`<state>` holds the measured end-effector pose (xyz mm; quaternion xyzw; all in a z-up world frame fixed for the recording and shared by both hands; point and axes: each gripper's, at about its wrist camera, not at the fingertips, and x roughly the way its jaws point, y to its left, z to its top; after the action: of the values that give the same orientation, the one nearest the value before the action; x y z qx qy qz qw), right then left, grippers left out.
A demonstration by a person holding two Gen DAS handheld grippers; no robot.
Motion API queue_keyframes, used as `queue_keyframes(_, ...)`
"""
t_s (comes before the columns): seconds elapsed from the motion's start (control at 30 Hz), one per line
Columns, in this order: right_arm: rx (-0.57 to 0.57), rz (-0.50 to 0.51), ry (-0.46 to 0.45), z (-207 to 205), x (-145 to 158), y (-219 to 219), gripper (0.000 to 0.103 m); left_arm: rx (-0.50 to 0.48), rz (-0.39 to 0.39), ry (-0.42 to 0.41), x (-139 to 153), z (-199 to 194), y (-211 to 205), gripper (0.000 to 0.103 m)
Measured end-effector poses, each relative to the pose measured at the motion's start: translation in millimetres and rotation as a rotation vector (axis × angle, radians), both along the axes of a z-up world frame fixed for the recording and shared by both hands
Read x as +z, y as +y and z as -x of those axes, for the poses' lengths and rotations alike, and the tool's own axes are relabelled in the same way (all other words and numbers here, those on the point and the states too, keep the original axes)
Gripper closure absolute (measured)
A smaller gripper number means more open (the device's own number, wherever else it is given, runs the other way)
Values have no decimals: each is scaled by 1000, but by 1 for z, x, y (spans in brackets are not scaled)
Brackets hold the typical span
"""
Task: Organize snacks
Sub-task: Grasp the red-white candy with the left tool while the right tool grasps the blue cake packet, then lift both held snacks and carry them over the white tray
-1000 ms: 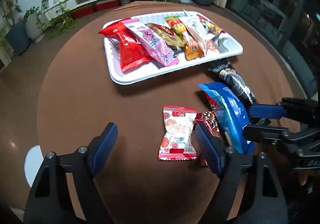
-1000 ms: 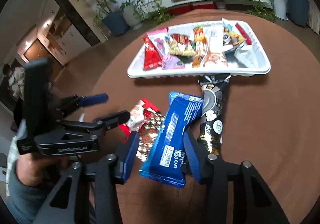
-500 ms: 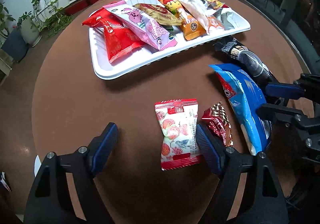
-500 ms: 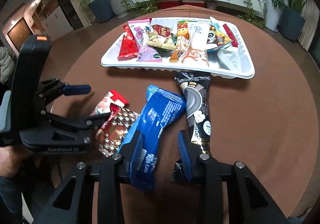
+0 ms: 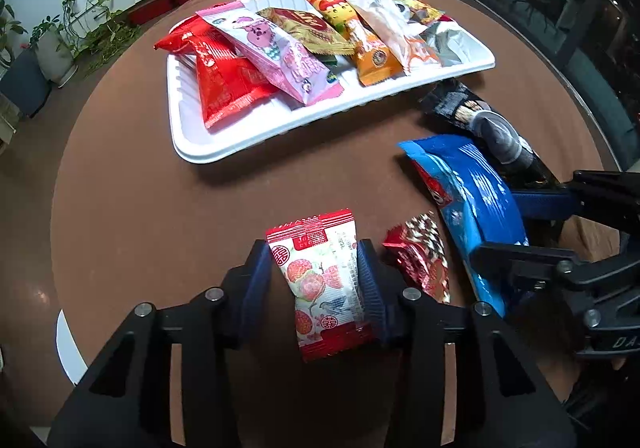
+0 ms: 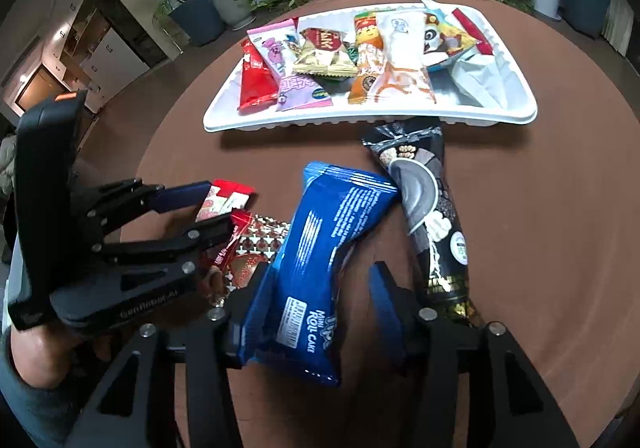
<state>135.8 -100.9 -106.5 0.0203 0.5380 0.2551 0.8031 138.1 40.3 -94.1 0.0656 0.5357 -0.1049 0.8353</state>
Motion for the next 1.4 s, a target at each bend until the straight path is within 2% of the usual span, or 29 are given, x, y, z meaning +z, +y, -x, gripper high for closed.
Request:
queue_keyframes(0.2,28,30,-29,4,-6,19,49,17,13,6,-1,9,1,61)
queue_keyframes(0.33,25,49,-47,7,-7,19,56,31,1,10,-1,19,-1,60)
queue_keyframes(0.53,56,115,-95,17,-8,28,56,51,10,-15,-1,28,-1,61)
queue_keyframes(0.67,69,135,-111,21,-9,28,68,43,11,-20,0,32,-2,70)
queue_keyframes(0.73,73,128,-111,23,-9,27,72,41,21,-24,1,35,-2,73)
queue_keyframes(1.03,53,35,-91,23,-6,6,74,46,76,-37,4,41,1,74)
queue_keyframes(1.4,24,-111,-83,29,23,-22,74,127,207,-93,28,58,31,74)
